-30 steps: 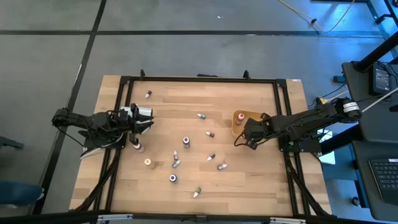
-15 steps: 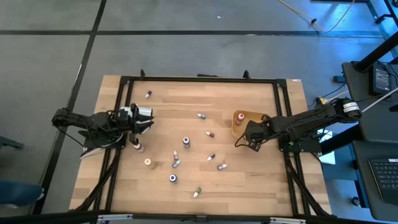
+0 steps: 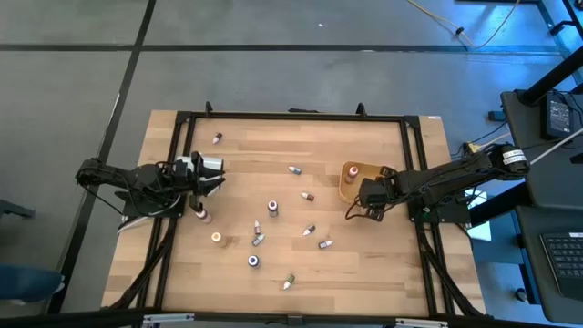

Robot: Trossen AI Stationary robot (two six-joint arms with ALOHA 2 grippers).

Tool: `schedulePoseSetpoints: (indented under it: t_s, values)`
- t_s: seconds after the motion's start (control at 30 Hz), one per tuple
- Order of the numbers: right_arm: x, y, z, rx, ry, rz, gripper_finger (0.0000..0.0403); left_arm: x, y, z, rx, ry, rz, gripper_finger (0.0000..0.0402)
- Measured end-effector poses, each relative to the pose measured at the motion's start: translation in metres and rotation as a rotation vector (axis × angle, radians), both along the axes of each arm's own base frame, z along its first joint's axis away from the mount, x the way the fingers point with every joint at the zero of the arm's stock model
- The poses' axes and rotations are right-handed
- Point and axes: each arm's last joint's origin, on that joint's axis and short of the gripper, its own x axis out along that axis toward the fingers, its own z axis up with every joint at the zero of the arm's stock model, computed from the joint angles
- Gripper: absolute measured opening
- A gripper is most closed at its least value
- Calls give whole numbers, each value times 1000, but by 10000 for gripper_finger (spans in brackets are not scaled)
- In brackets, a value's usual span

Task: Pick & Place food coloring
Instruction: Put the red food coloring bottle into the yellow bin, then put the violet food coloring bottle into the yellow bin

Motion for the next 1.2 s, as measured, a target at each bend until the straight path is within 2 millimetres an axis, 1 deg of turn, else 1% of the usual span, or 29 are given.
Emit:
schedulePoseSetpoints:
  t_s: [0.23,0.7,0.9,1.03,1.2]
  values:
    - [4,1,1,7,-37,15,187,0,0,0,0,0,0,104]
    - [6,1,1,10,-50,53,187,0,0,0,0,0,1,107]
    - [4,5,14,-62,-89,42,187,0,-2,0,-15,-7,-68,104]
    - [3,7,27,-55,-124,40,187,0,-2,0,-5,-5,-83,104]
    - [7,9,37,-41,-161,57,187,0,-2,0,-5,-6,-83,107]
